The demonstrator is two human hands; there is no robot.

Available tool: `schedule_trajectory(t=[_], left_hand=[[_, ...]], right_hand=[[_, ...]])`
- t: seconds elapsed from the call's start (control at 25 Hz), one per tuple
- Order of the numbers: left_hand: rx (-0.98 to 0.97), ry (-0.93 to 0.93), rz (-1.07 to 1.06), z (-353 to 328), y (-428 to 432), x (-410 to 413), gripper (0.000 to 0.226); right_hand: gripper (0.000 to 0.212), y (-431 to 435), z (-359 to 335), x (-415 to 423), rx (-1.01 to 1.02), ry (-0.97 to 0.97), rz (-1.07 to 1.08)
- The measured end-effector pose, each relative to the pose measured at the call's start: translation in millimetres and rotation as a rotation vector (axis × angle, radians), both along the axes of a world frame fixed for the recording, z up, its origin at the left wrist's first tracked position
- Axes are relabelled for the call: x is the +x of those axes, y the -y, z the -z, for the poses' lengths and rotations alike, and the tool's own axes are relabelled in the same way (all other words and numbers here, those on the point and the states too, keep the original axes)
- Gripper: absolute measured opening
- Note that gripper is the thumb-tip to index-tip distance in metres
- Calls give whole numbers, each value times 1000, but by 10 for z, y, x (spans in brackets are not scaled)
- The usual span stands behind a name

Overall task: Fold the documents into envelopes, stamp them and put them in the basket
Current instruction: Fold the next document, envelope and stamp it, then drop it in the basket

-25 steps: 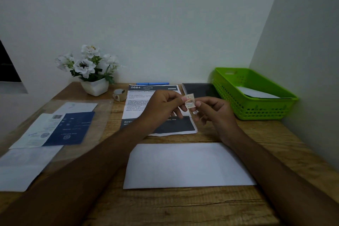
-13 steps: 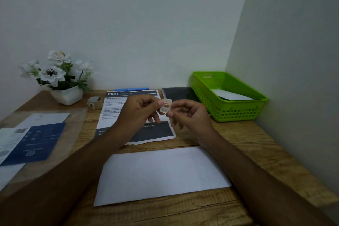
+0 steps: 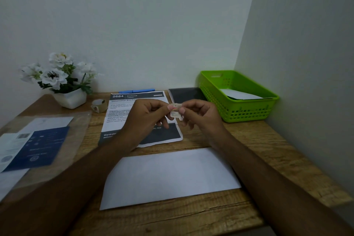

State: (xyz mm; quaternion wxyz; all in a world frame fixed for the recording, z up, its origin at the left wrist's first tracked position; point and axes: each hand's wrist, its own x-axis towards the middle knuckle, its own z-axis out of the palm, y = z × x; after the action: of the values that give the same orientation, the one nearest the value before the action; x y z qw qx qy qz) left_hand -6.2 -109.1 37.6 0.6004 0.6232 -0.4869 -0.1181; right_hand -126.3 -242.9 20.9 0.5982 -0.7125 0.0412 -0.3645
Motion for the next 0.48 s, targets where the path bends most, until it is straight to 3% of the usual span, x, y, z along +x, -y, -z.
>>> schedule_trajectory(t=[0.16, 0.36, 0.48], left_hand=[[90, 6, 75, 15, -4, -74, 23], [254, 488, 114, 171, 25, -280, 10], [341, 633, 155, 237, 71, -460, 29]], right_hand=[[7, 23, -44, -157, 6, -56, 114], [6, 90, -19, -745, -11, -247, 255], [10, 48, 48, -1102, -1, -394, 338]])
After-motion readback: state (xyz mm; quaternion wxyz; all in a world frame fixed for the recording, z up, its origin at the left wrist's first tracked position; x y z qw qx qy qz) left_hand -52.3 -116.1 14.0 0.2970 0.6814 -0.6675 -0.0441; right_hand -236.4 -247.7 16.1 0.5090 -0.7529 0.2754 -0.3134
